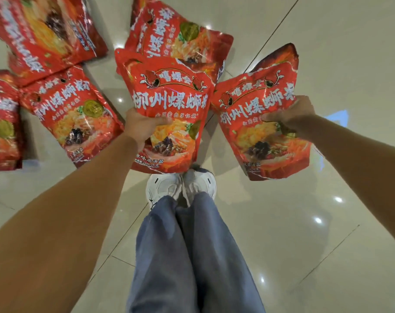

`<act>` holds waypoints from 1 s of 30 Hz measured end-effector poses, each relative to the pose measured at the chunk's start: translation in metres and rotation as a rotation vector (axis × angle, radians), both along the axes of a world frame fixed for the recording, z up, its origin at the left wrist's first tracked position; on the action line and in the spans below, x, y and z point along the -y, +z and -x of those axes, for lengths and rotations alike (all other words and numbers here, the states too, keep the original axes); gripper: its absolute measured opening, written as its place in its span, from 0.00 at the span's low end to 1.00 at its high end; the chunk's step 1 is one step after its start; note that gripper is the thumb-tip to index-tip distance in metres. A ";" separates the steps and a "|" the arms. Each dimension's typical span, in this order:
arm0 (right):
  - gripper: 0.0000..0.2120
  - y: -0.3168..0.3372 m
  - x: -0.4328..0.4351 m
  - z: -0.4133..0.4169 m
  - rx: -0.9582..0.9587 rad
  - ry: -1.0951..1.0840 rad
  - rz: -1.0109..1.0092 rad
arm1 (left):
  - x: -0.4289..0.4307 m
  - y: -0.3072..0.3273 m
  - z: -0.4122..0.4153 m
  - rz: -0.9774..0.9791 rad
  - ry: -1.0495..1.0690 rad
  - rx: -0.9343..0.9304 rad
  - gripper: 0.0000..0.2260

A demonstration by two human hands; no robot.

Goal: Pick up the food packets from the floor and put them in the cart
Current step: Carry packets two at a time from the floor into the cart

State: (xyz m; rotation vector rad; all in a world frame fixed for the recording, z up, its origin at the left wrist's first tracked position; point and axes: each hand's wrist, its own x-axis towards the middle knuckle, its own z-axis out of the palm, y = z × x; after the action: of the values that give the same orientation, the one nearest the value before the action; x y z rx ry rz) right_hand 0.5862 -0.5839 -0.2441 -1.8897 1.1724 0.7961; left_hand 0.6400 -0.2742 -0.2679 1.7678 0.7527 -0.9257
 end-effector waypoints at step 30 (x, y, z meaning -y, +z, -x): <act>0.16 0.743 -0.067 -0.235 0.994 -0.076 -0.402 | -0.092 0.788 -0.193 0.052 0.387 0.889 0.22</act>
State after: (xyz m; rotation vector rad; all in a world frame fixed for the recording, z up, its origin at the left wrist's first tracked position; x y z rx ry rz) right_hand 0.8209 -0.5168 0.4993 -1.5478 0.4055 -0.0184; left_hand 0.8333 -0.1827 0.5196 1.6703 0.4371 0.1269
